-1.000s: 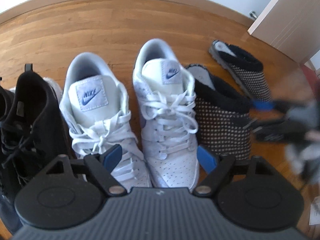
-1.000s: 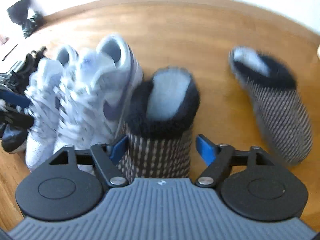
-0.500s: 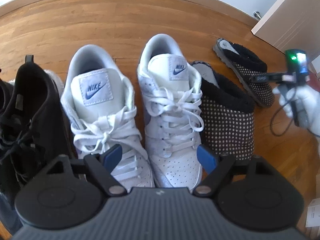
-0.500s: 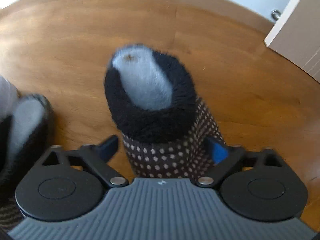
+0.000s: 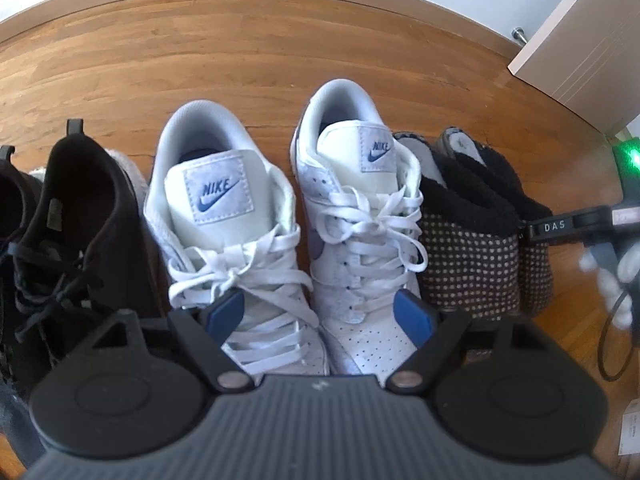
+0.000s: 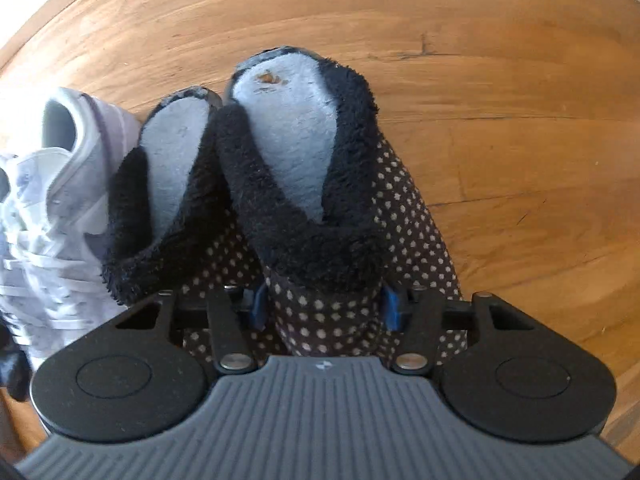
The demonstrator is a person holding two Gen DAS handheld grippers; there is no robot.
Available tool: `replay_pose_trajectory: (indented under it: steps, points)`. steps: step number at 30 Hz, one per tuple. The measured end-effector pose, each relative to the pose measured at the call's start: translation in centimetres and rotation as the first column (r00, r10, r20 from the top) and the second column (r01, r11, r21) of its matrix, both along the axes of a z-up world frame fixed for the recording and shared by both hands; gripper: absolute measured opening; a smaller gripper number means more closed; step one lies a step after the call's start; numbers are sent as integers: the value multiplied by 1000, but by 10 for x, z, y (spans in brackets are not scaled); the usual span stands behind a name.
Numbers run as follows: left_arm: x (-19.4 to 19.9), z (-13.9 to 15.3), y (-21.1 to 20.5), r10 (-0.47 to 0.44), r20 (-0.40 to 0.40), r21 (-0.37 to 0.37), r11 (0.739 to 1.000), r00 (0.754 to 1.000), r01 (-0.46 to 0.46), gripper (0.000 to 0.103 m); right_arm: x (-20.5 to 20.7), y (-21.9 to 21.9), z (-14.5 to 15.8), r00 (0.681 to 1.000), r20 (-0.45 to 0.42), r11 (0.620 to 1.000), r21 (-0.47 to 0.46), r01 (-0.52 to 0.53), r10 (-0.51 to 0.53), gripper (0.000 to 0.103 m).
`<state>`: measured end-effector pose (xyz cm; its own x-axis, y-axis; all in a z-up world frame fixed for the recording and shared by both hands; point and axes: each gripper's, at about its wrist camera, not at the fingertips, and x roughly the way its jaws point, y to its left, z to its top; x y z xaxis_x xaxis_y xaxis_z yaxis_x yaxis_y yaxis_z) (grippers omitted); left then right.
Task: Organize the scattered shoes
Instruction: 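Set the second brown slipper beside its mate with the right tool, then move both tools away from the row toward the grey slides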
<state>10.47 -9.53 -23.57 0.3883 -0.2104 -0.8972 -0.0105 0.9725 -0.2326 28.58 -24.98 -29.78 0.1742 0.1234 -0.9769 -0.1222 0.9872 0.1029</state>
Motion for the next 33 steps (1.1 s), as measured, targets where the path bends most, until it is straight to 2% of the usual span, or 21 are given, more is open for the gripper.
replay_pose_trajectory:
  steps: [3,7,9,12,15,17,19,20,21,23,24,25,27,29,31,33]
  points:
    - [1,6,0,-13,-13,15,1000,1000,13,81,3,1,1,1000,-13,1000,0,23,-23,55]
    - [5,24,1,-46,-8,60,997,999,47,81,-9,3,7,999,16,999,14,37,-38,60]
    - [7,31,4,-55,-9,74,996,998,56,81,-7,-8,13,994,54,993,79,88,-92,80]
    - [12,51,11,-69,-1,105,992,998,68,81,-13,-28,29,971,120,973,130,192,-208,86]
    - [16,78,21,-86,40,117,990,995,81,81,-45,-27,75,948,214,964,173,201,-236,93]
    - [17,99,29,-98,68,144,986,993,88,81,-76,-16,110,925,289,955,233,182,-246,97]
    - [16,137,41,-136,117,180,977,984,114,81,-98,2,137,907,322,947,258,193,-272,97]
    - [16,148,44,-144,131,183,976,981,119,81,-107,14,152,905,328,946,264,188,-271,97]
    - [10,172,53,-150,159,179,976,976,121,81,-113,22,164,906,329,946,267,182,-267,97]
    - [-8,223,75,-157,211,170,978,965,122,81,-132,59,215,897,349,945,273,179,-271,97]
    - [-18,243,84,-160,230,169,978,960,123,82,-138,69,231,891,358,942,282,182,-279,97]
    - [-29,263,97,-158,243,175,978,957,117,82,-152,94,263,877,386,935,314,167,-287,97]
    - [-58,304,130,-133,268,191,978,954,83,87,-172,134,298,870,413,933,335,130,-269,97]
    - [-111,346,172,-115,312,228,973,943,43,93,-198,192,331,886,431,956,289,43,-170,97]
    - [-146,363,195,-133,331,261,964,934,44,93,-217,220,349,894,420,964,261,47,-157,97]
    - [-175,374,217,-111,362,266,964,926,12,97,-239,245,367,899,409,966,251,57,-159,98]
